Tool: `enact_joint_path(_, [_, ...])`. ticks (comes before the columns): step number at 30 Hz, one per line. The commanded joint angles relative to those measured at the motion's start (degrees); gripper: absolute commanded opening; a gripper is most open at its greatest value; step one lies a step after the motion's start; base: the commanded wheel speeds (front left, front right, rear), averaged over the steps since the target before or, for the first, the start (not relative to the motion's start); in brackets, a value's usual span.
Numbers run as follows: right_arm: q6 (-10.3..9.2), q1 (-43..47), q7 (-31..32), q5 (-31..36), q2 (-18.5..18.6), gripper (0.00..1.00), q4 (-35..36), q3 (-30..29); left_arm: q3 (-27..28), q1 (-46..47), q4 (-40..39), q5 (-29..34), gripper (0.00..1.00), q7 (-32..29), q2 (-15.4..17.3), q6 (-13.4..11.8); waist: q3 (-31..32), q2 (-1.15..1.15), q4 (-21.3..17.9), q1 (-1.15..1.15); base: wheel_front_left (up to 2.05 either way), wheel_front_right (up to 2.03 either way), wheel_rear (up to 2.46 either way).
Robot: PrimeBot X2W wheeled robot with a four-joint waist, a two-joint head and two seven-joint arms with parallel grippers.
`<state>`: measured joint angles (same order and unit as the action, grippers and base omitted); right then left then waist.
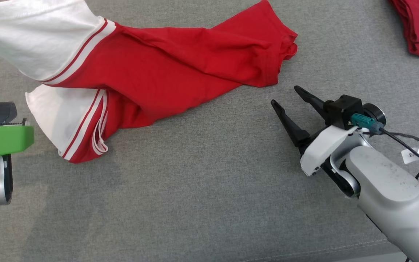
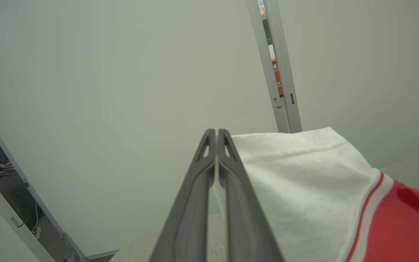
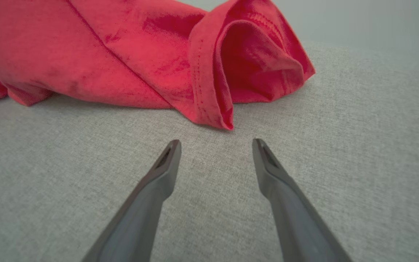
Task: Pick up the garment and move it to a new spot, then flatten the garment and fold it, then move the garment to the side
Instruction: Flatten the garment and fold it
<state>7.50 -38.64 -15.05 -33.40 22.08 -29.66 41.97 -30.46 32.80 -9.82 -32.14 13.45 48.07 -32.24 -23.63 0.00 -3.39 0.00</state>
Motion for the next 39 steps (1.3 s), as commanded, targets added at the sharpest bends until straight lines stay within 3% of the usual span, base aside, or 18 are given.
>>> enact_joint_path(1, [-0.03, -2.75, -0.15, 1.57, -0.27, 1.0, -2.88, 1.2, -0.34, 1.3, 0.29, 0.42, 0.0, 0.34, -0.76, 0.47, -0.91, 0.0, 1.06, 0.0, 0.0, 0.0, 0.0])
enact_joint_path(9, [-0.03, -7.89, -0.15, 3.25, -1.4, 1.0, -7.57, 2.81, -0.97, 2.92, 0.73, 1.18, 0.0, 0.69, -1.95, 1.05, -2.54, 0.0, 2.12, 0.0, 0.0, 0.0, 0.0])
enact_joint_path(11, [-0.03, -8.49, -0.15, 2.6, -1.88, 0.47, -8.39, 3.43, -1.06, 3.34, 0.93, 1.25, 0.0, 0.62, -2.11, 1.23, -2.88, 0.0, 2.23, 0.0, 0.0, 0.0, 0.0])
enact_joint_path(12, [-0.03, -8.9, -0.15, 2.45, -1.98, 0.39, -8.58, 3.67, -1.09, 3.45, 1.02, 1.25, 0.0, 0.65, -2.18, 1.3, -3.03, 0.0, 2.28, 0.0, 0.0, 0.0, 0.0])
enact_joint_path(14, [-0.03, -9.59, -0.15, 2.37, -1.93, 0.0, -8.26, 3.95, -1.19, 3.63, 1.26, 1.26, 0.0, 0.67, -2.35, 1.36, -3.42, 0.0, 2.42, 0.0, 0.0, 0.0, 0.0])
enact_joint_path(23, [-0.03, -5.78, -0.15, -2.14, 1.55, 0.0, -0.63, 1.02, -0.8, 4.06, 1.28, 2.7, 0.0, 1.12, -1.31, 1.38, -1.06, 0.0, 1.6, 0.0, 0.0, 0.0, 0.0])
enact_joint_path(30, [-0.03, -1.32, -0.15, -13.19, 10.3, 0.0, 14.62, -4.68, 0.62, 6.63, -2.86, 6.02, 0.0, 1.38, 2.33, 2.58, 3.7, 0.0, -0.21, 0.0, 0.0, 0.0, 0.0])
enact_joint_path(34, [-0.03, -1.23, -0.15, -19.48, 16.4, 0.0, 23.7, -8.29, 1.18, 10.98, -6.48, 8.29, 0.0, 0.5, 5.15, 4.58, 5.64, 0.0, -1.19, 0.0, 0.0, 0.0, 0.0])
enact_joint_path(35, [-0.04, -2.46, -0.15, -21.99, 19.42, 0.0, 27.61, -10.36, 1.3, 13.99, -8.25, 8.91, 0.0, -0.82, 5.85, 6.04, 5.93, 0.0, -1.49, 0.0, 0.0, 0.0, 0.0])
enact_joint_path(39, [-0.04, -6.42, -0.09, -25.95, 24.58, 0.0, 32.09, -13.59, 0.77, 22.86, -10.44, 10.22, 0.0, -4.81, 6.08, 10.33, 5.04, 0.0, -1.63, 0.0, 0.0, 0.0, 0.0])
